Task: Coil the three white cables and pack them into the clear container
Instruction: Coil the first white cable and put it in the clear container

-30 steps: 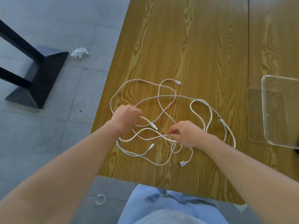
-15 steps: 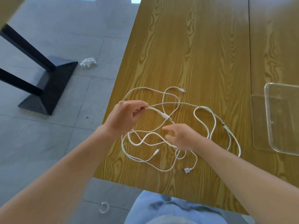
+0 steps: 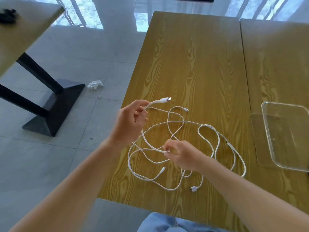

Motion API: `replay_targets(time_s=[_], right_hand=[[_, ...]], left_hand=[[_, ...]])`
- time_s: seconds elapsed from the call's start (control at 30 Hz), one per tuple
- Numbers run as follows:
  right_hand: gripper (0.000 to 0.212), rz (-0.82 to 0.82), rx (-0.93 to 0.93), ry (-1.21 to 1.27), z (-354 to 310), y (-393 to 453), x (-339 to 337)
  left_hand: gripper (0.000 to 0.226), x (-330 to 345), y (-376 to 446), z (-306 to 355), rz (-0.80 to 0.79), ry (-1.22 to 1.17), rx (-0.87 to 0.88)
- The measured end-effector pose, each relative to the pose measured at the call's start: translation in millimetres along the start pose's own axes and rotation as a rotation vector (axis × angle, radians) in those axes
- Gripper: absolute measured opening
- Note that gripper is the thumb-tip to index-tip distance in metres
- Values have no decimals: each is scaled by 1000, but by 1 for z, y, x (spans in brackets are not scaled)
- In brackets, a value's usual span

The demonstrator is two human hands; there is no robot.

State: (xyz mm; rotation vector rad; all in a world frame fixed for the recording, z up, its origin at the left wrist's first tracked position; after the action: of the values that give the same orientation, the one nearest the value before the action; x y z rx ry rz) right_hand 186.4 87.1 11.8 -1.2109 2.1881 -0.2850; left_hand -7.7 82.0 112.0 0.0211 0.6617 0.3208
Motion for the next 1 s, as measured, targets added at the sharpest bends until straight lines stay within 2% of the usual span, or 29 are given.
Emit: replay_targets(time_s=[0.23,0.37,0.57,0.77,0.93,1.0], right_hand=[[15,352,-102,62,-20,-49,-67],[14,465,-162,76,-35,-66,-96],[12,573,-251,76,-71,-91,-130],[11,516,-339,13,-105,-107,-135],[11,400,-360,-127,-130,-113,-126],[11,354,-364,-157,-136,-116,-126]], left_hand=[[22,3,3,-8,11,-169,-209],[21,16,2,-21,-4,-209,-388],[11,34,-4,-22,-74,-279,-544],[29,59,-5,-21,-229,-343,-651],[34,85,-5,-14,-373,-337,-726],[28,90,-4,-10,-403,-316,-747]])
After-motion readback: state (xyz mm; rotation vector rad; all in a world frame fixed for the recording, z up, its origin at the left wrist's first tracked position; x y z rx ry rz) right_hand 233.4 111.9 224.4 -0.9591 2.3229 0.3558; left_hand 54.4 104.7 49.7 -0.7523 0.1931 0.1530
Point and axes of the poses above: each hand's wrist, its own y-axis towards the middle knuckle, its own x-axis out of the palm, z = x × y, the point moved 6 cm from there along y, towards the middle knuckle, and after that the axes turned 6 degrees about y, right-handed, at the moved point
